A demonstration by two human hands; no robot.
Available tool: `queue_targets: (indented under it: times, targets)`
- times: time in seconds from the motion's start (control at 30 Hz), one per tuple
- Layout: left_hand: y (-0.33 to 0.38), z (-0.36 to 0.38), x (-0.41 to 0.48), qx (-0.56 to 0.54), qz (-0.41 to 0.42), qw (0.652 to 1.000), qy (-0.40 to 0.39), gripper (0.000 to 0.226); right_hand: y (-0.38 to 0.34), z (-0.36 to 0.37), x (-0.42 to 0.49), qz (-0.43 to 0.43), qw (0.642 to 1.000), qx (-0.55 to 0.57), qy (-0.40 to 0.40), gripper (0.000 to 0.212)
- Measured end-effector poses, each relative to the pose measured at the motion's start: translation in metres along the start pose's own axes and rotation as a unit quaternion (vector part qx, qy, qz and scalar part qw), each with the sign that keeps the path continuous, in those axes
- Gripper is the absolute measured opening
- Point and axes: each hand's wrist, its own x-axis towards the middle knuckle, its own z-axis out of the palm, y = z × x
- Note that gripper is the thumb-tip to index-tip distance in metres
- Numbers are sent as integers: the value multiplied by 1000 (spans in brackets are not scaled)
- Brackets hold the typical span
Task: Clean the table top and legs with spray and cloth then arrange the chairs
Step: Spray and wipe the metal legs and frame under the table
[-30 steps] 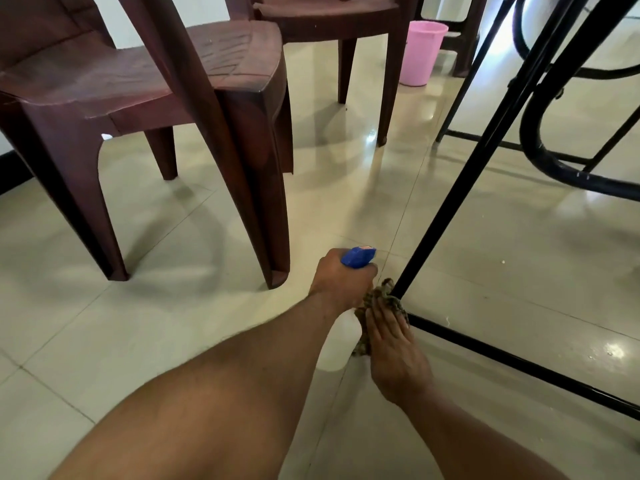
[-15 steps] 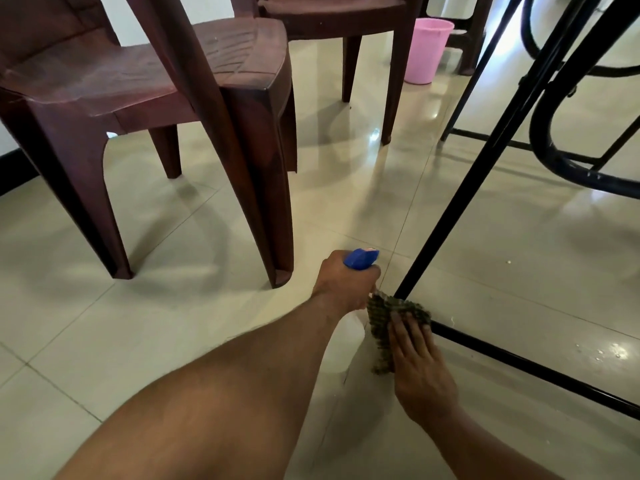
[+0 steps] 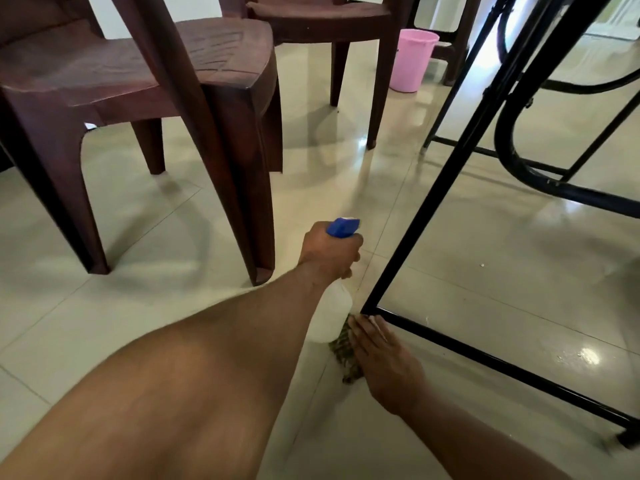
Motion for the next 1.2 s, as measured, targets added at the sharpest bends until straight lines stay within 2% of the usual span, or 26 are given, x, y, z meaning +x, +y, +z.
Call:
queue_targets:
  times: [0.07,0.2,0.27,0.33,0.4,0.43,0.5,0.6,0.73,0.87,0.97,1.1,1.2]
  targets:
    - [-4,8,-1,8,-8,1000,1,11,3,-24,24,26,998,-30,-40,58]
    - [-13,26,-7,85,2,996,-15,14,26,-73,54,56,998,14,13,75]
    - [-12,26,-6,106,11,994,-20,16,35,-87,54,49,998,40,27,75]
    - [-10,24,-3,88,12,996,-13,12,34,-84,42,46,993,102,40,66]
    - [-8,18,0,71,10,997,-3,6,24,-74,26,63,973,221,30,61]
    - [-9,16,2,66,8,998,-2,9,18,-68,15,91,953,288,19,61]
    - [-13,15,5,65,8,998,-10,15,14,-58,-3,179,891,417,-4,59]
    - [-25,24,3,97,7,994,-57,14,30,-46,-29,305,767,563,-42,45]
    - [-38,49,-7,160,-7,976,-146,13,86,-48,-82,391,611,682,-95,29]
    - [-34,98,-18,229,13,947,-226,12,161,-69,-159,501,534,669,-128,23]
    - [-28,139,-26,246,38,934,-255,12,197,-76,-216,537,484,675,-145,31]
    - [-20,215,-54,235,51,930,-278,19,207,-53,-288,551,440,702,-105,36]
    - [-26,276,-87,203,63,926,-311,12,193,-15,-331,570,367,734,-33,42]
